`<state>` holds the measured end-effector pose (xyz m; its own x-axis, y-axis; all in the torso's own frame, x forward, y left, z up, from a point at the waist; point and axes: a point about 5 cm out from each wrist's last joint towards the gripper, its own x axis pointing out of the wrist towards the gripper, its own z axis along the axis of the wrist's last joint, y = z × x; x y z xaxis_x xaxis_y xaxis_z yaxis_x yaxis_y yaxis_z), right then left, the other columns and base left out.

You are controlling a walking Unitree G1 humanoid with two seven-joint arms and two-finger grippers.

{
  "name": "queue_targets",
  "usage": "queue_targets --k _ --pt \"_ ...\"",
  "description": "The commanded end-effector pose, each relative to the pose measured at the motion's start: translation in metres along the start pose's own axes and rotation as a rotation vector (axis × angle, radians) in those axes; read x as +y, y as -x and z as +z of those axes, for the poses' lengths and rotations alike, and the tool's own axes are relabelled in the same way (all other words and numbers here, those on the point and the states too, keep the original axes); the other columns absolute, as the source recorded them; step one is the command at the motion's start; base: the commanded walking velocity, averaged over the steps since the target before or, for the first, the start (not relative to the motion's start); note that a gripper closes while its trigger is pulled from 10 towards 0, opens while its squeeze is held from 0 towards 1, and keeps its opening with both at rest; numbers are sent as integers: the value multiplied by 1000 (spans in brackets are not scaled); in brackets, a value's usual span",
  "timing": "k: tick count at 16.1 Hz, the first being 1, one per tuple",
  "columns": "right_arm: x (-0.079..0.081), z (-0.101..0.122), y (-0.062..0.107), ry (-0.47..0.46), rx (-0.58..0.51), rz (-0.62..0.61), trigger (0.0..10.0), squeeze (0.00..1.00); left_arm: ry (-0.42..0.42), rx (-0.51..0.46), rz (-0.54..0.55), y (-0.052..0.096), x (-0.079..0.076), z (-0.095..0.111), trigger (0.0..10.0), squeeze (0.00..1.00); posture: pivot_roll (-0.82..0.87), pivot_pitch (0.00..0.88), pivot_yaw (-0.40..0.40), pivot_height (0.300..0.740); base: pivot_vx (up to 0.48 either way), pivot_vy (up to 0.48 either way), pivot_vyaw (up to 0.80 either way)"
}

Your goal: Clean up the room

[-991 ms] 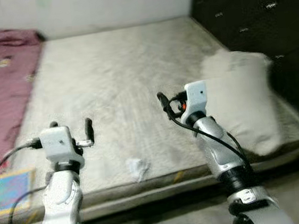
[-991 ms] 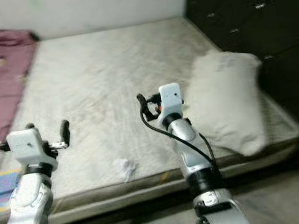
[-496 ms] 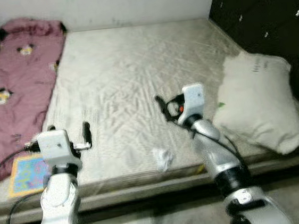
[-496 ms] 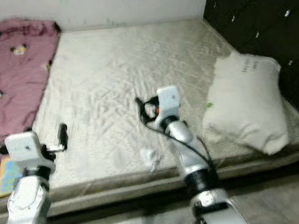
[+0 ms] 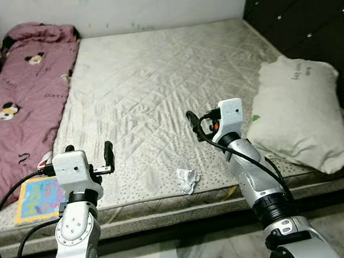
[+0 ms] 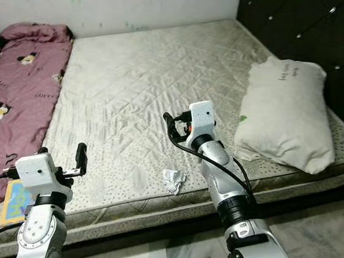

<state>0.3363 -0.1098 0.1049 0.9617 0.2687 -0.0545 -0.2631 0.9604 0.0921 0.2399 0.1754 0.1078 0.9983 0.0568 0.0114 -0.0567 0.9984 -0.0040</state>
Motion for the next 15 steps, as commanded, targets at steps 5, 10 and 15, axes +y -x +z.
queue_targets --k 5,10,15 --pt "-2 4 -2 -17 -15 -14 10000 0 -5 0 -8 -2 0 2 10000 0 2 24 -23 740 0 0 0" --pt "-2 9 -4 -18 -31 -8 10000 0 9 -14 34 -3 8 5 10000 0 0 34 -21 740 0 0 0" --pt "-3 10 -5 -28 -36 -12 10000 0 12 -26 9 -4 4 7 10000 0 -7 39 -20 740 200 0 0"
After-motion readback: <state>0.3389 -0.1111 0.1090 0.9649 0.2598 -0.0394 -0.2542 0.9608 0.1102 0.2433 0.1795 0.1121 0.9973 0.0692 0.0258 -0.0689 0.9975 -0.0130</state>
